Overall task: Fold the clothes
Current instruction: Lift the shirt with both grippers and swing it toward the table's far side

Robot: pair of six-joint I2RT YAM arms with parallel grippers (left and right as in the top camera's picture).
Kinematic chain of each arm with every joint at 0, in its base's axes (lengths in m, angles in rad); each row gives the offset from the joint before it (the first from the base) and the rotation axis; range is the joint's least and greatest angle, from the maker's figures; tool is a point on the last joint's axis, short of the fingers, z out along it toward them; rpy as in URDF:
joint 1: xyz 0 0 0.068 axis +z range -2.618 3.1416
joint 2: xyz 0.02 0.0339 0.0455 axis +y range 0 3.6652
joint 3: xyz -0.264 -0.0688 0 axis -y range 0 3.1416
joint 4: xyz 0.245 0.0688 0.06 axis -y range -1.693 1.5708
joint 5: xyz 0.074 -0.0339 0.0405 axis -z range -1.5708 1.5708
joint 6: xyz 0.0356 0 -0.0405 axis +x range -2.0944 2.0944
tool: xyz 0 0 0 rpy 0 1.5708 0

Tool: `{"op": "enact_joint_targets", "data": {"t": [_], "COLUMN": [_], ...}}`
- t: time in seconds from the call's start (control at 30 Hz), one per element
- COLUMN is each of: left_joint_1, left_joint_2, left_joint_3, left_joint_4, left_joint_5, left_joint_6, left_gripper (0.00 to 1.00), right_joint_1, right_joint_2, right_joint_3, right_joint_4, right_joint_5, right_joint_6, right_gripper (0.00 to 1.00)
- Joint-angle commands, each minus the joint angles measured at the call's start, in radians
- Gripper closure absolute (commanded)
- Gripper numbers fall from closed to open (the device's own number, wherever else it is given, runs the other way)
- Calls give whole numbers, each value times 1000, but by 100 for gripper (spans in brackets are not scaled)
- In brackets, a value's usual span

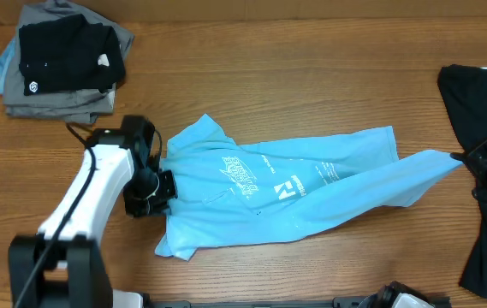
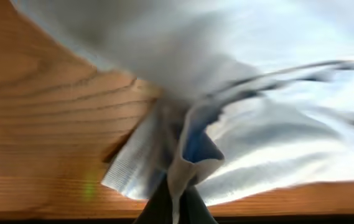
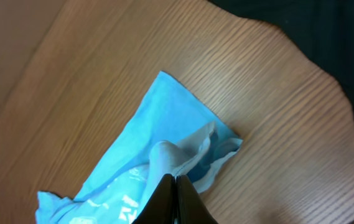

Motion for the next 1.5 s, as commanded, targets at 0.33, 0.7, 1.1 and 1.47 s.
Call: {"op": "enact_joint_targets", "data": {"t": [0.33, 0.7, 1.1, 1.47], "left_joint_1": [-120, -120, -119, 2], "left_joint_2": [-400, -460, -212, 307], "left_joint_3": [473, 954, 971, 1144], "left_joint_4": [-140, -304, -244, 342], "left_joint_5": [-48, -63, -63, -13], "left_joint_6": [30, 39, 31, -5], "left_gripper": [96, 96, 96, 96], "right_joint_1": [-3, -3, -2, -5], "right_joint_2": [-38, -57, 154, 480], "right_joint_3": [98, 493, 547, 559], "right_joint_4": [3, -143, -101, 349], "right_joint_5": [-70, -79, -282, -560], "right_joint_6": [-8, -9, -47, 72], "right_gripper": [96, 96, 96, 96]}}
